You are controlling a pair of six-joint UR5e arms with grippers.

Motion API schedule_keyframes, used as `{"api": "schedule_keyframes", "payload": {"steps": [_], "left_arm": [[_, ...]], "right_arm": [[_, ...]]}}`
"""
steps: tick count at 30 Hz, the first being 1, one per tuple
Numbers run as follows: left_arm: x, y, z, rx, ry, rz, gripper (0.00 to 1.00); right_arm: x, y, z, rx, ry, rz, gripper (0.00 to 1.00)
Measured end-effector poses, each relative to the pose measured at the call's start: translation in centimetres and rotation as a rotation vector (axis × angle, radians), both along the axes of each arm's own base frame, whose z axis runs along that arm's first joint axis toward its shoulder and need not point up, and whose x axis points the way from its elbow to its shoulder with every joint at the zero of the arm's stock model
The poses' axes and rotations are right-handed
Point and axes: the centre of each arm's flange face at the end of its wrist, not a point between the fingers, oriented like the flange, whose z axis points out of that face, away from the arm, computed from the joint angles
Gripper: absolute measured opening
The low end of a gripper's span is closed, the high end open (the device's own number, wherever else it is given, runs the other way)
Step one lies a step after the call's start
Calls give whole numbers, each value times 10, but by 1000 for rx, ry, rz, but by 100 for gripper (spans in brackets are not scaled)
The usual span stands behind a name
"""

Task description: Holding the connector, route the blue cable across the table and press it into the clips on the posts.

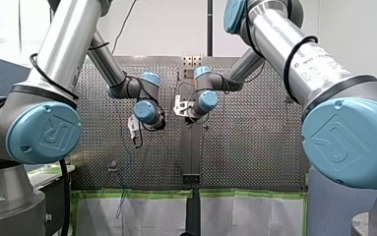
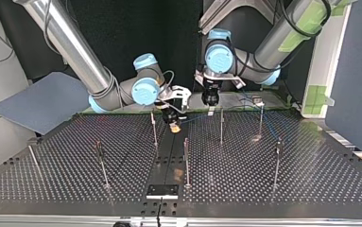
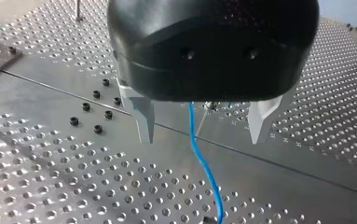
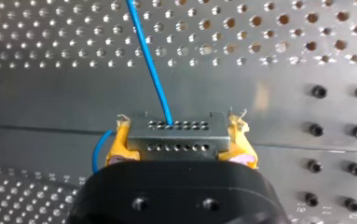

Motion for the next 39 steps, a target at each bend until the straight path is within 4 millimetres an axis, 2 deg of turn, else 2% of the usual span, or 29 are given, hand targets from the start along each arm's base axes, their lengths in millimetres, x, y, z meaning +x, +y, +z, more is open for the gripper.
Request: {"api": "schedule_keyframes", "payload": {"steps": [7, 14, 22, 23, 24, 25, 27, 28, 29, 30, 31, 33, 34, 35, 39], "left_arm": [[21, -13, -9, -10, -6, -21, 100], [46, -22, 3, -50, -55, -24, 100], [61, -32, -12, -29, -20, -21, 100], [62, -32, -13, -27, -18, -18, 93], [62, -32, -14, -24, -16, -13, 80], [62, -32, -14, -22, -15, -10, 80], [61, -33, -15, -11, -12, -1, 54], [60, -33, -15, -6, -11, 3, 54], [59, -33, -15, -2, -11, 7, 37], [58, -34, -15, 3, -10, 9, 28], [58, -35, -15, 5, -9, 10, 28], [56, -37, -15, 8, -9, 9, 5], [56, -38, -15, 9, -9, 8, 5], [55, -38, -15, 10, -9, 8, 0], [53, -41, -15, 12, -9, 10, 0]], "right_arm": [[-3, 0, 0, 2, 2, -2, 0], [-4, 0, 0, 2, 1, -2, 0], [-4, -1, 1, 2, -1, 0, 0], [-4, -1, 1, 2, -1, 0, 0], [-4, -1, 1, 2, -1, 0, 0], [-4, -1, 1, 2, -1, 0, 0], [-4, -1, 1, 2, -1, 0, 0], [-4, -1, 1, 2, -1, 0, 0], [-3, -1, 1, 2, -2, 0, 0], [-3, -1, 1, 2, -2, 0, 0], [-3, -1, 1, 2, -2, 0, 0], [-3, -1, 1, 1, -2, 0, 0], [-3, -1, 1, 1, -2, 0, 0], [-3, -1, 1, 1, -2, 0, 0], [-3, -1, 1, 1, -1, 0, 0]]}}
